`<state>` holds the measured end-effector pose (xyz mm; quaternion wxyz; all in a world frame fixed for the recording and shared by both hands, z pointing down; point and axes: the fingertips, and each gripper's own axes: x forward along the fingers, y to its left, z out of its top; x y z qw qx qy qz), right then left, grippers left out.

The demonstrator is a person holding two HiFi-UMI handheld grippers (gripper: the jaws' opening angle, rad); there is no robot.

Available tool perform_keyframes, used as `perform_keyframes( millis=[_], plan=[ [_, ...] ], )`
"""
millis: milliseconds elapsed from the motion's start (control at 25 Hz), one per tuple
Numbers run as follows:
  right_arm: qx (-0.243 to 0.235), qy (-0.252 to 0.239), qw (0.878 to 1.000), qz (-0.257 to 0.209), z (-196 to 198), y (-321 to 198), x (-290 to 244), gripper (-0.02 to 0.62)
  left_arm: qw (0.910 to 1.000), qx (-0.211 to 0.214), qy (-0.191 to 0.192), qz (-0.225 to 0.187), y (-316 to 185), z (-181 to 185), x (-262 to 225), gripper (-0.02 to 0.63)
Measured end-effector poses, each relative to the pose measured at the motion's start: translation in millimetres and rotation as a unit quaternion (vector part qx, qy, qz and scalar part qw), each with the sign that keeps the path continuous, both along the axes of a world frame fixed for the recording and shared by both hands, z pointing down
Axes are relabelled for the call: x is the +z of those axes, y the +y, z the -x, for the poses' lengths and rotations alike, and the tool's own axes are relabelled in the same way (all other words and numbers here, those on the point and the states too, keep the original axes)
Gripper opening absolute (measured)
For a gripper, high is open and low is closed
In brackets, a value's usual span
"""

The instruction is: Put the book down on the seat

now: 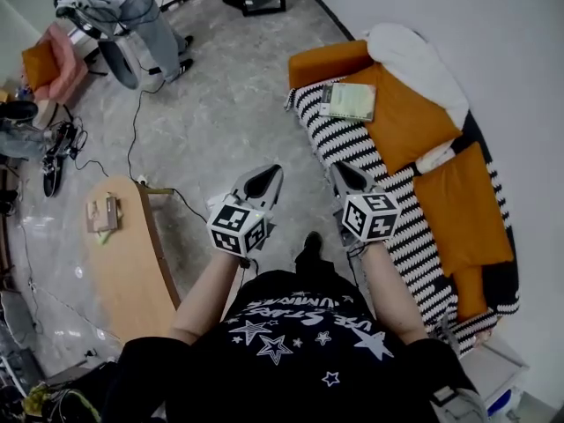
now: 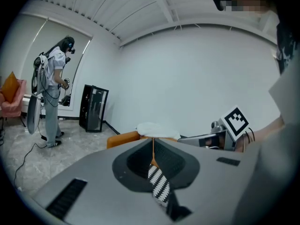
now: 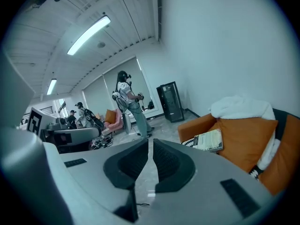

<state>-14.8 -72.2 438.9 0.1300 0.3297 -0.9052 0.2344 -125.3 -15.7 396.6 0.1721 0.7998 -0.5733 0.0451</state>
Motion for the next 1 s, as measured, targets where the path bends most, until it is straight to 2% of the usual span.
perform_keyframes(
  millis=[440, 1000],
  plan=[
    [0.014, 0.007, 0.999, -0.033, 12.5, 92.0, -15.1, 0.037, 0.9996, 0.015, 0.003, -0.025, 85.1, 11.5, -13.1, 0.011],
    [0.020, 0.032, 0.998, -0.039, 18.2, 194.7, -15.6, 0.037, 0.9993, 0.031, 0.019, -0.010, 179.3, 20.5, -1.0, 0.009]
  ],
)
